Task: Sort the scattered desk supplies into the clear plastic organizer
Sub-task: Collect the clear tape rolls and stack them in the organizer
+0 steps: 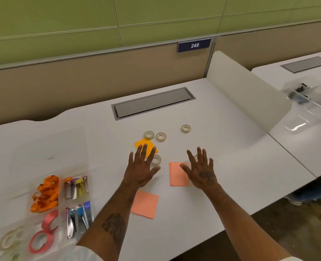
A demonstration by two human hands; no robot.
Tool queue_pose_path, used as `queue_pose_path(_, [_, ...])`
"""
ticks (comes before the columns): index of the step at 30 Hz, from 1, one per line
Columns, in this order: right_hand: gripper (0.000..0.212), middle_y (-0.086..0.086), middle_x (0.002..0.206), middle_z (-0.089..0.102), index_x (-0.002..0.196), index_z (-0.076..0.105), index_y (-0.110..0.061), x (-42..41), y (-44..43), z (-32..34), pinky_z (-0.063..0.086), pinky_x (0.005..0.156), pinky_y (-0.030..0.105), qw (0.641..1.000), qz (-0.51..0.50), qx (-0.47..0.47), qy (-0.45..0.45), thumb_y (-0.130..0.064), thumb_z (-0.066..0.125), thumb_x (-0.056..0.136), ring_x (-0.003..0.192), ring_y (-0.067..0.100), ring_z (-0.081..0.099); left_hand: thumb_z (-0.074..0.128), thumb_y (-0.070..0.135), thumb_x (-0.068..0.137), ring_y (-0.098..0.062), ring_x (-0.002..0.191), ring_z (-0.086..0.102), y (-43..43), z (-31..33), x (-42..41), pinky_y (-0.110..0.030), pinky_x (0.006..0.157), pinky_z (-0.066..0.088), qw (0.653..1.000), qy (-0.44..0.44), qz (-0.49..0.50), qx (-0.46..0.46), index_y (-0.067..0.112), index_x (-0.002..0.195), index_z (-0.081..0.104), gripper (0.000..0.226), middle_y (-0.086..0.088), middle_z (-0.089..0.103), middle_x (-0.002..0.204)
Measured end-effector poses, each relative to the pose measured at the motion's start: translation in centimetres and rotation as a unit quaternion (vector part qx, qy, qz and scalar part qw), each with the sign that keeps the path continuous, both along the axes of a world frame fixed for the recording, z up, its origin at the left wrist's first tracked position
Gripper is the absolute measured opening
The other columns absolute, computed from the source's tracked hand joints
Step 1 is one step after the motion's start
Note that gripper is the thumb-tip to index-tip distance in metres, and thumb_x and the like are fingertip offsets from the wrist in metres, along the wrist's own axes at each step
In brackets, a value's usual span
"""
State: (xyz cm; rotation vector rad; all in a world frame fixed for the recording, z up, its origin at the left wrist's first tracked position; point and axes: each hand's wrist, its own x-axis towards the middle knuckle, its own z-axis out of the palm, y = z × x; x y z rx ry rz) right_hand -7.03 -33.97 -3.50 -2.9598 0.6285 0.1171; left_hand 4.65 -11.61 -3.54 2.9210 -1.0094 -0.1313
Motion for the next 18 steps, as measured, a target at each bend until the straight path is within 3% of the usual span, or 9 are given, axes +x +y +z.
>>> queue_pose_path(2, [0.080,0.018,0.161,0.003,0.153,0.011,-0.028,0.2,-0.3,0.1,0.022,0.113,0.052,1.000,0.005,0.000,0.001,-0.068,0.005,0.084,0.149,0.035,0.002,0.026,0.065,0.095,-0.025,0.150,-0.014,-0.3,0.0,0.0,-0.051,0.119,0.003,1.000,0.004,-0.002,-0.004,0.033,0.152,-0.011,0.075,-0.005,-0.014,0.163])
queue_pose_path(7, [0.059,0.020,0.160,0.008,0.153,0.014,-0.027,0.4,-1.1,-0.2,0.038,0.106,0.049,1.000,0.019,-0.002,-0.012,-0.043,0.035,0.100,0.147,0.037,0.013,0.031,0.058,0.098,-0.026,0.151,-0.008,-0.4,-0.1,0.4,-0.047,0.119,0.011,1.000,0.006,-0.006,0.001,0.033,0.153,-0.013,0.075,-0.007,-0.013,0.163])
queue_pose_path(12, [0.052,0.010,0.162,0.007,0.152,0.017,-0.034,1.6,-3.6,-2.2,0.039,0.106,0.044,0.998,0.024,0.047,0.032,-0.037,0.032,0.102,0.147,0.029,0.017,0.038,0.049,0.099,-0.027,0.151,-0.002,-2.5,-1.4,1.9,-0.045,0.118,0.019,0.998,0.025,-0.025,0.043,0.029,0.154,-0.010,0.076,-0.010,-0.009,0.163])
queue_pose_path(18, [0.042,0.007,0.145,0.038,0.142,0.042,-0.028,1.4,-4.1,-2.0,0.046,0.094,0.040,0.999,0.012,0.036,0.014,-0.028,0.040,0.099,0.129,0.027,0.038,0.042,0.023,0.098,-0.029,0.150,0.004,-3.3,-2.0,1.7,-0.045,0.116,0.023,0.995,0.065,-0.044,0.060,0.030,0.156,0.004,0.070,-0.008,-0.002,0.164])
